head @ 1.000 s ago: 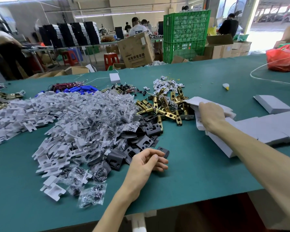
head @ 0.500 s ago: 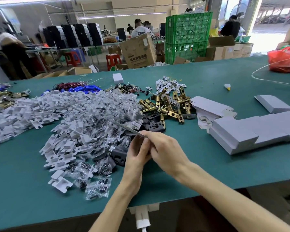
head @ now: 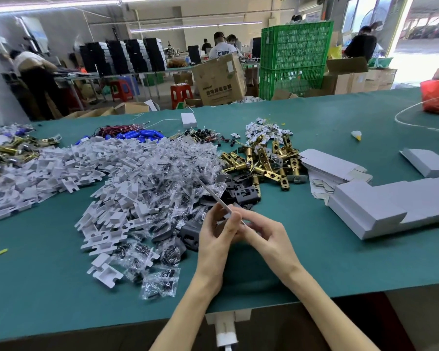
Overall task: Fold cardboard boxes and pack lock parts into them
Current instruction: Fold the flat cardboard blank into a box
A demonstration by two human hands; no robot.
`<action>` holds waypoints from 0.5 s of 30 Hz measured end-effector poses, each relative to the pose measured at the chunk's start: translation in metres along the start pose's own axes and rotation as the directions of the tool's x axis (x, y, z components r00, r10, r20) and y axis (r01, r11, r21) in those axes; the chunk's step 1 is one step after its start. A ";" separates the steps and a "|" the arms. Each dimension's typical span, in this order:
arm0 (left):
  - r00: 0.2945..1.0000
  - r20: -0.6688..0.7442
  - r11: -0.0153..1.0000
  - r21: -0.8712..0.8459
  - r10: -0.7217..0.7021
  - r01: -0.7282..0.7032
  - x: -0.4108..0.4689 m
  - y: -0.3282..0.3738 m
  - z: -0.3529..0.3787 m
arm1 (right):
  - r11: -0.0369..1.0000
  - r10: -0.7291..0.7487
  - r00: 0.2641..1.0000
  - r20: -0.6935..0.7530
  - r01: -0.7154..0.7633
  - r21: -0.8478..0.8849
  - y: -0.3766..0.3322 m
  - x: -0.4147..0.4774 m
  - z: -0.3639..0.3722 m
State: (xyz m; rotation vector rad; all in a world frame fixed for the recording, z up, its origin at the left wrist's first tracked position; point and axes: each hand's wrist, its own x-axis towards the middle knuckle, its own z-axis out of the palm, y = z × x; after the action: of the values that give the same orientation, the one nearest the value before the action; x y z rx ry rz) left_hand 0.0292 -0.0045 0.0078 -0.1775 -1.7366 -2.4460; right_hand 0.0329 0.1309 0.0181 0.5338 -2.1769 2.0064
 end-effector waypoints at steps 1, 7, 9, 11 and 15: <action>1.000 0.008 1.000 0.008 0.006 -0.006 0.000 0.000 0.000 | 0.999 0.017 1.000 0.012 -0.018 0.031 -0.001 0.000 -0.002; 1.000 -0.020 1.000 0.002 -0.016 0.016 0.000 -0.001 0.000 | 0.990 0.037 0.998 0.045 -0.043 0.136 0.001 -0.001 -0.004; 0.998 -0.045 0.995 -0.085 -0.053 0.049 0.001 0.002 -0.002 | 0.984 0.024 1.000 0.020 -0.027 0.176 0.002 -0.002 -0.004; 0.995 -0.043 0.985 -0.147 -0.093 0.086 0.002 0.006 -0.003 | 0.983 0.019 0.999 -0.031 -0.013 0.185 0.004 -0.003 -0.003; 0.986 -0.052 0.956 -0.256 -0.161 0.143 0.003 0.010 -0.005 | 0.974 0.076 0.980 -0.183 -0.034 0.222 0.007 -0.003 -0.003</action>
State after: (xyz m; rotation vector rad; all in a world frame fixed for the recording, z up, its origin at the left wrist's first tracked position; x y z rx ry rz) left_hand 0.0281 -0.0121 0.0159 0.0206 -1.4568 -2.7419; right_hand 0.0329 0.1348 0.0113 0.2927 -1.8940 2.2389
